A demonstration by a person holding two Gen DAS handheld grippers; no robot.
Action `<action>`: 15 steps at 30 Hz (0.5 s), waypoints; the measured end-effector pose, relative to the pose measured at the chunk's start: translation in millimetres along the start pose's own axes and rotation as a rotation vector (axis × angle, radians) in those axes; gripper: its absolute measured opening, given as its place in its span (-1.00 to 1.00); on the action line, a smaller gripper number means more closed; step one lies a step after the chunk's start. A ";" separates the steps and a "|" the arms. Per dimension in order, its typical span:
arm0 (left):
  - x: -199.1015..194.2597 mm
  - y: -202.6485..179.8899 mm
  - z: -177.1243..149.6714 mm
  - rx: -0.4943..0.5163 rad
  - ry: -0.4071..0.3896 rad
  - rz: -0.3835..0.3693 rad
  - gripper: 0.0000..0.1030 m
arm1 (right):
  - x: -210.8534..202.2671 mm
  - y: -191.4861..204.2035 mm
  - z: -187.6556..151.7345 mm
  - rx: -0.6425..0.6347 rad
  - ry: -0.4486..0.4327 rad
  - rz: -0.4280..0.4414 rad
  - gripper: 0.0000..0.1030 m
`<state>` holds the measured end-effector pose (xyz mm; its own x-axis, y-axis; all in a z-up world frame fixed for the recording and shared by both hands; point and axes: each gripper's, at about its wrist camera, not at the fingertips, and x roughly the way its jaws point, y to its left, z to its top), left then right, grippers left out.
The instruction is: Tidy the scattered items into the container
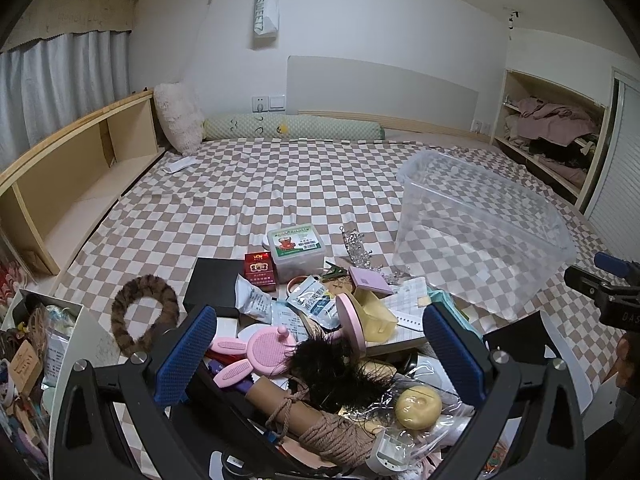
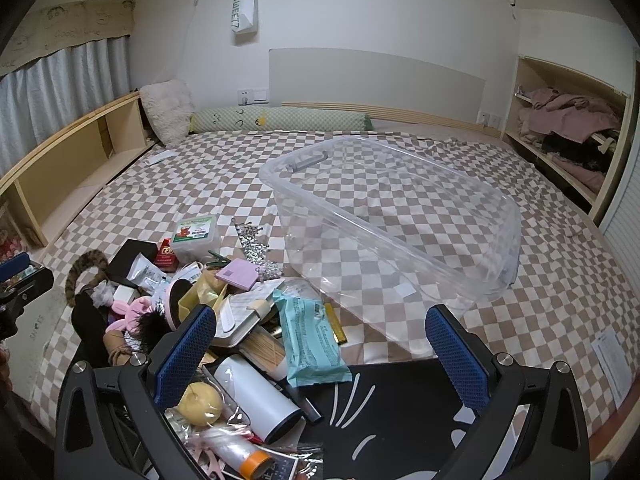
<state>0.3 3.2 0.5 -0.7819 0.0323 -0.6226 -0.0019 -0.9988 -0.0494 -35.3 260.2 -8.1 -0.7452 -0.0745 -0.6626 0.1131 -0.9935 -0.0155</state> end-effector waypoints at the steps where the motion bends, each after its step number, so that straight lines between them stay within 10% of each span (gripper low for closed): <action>1: 0.3 0.0 0.0 0.000 0.001 0.000 1.00 | -0.3 -0.5 -0.4 0.000 0.000 0.000 1.00; 15: 2.1 0.5 -0.4 0.005 0.008 0.003 1.00 | 0.4 -2.4 -2.1 -0.006 0.003 -0.005 1.00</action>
<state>-1.0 2.8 -1.1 -0.7767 0.0296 -0.6291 -0.0029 -0.9991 -0.0433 -34.5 262.7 -9.8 -0.7439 -0.0698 -0.6646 0.1134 -0.9933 -0.0227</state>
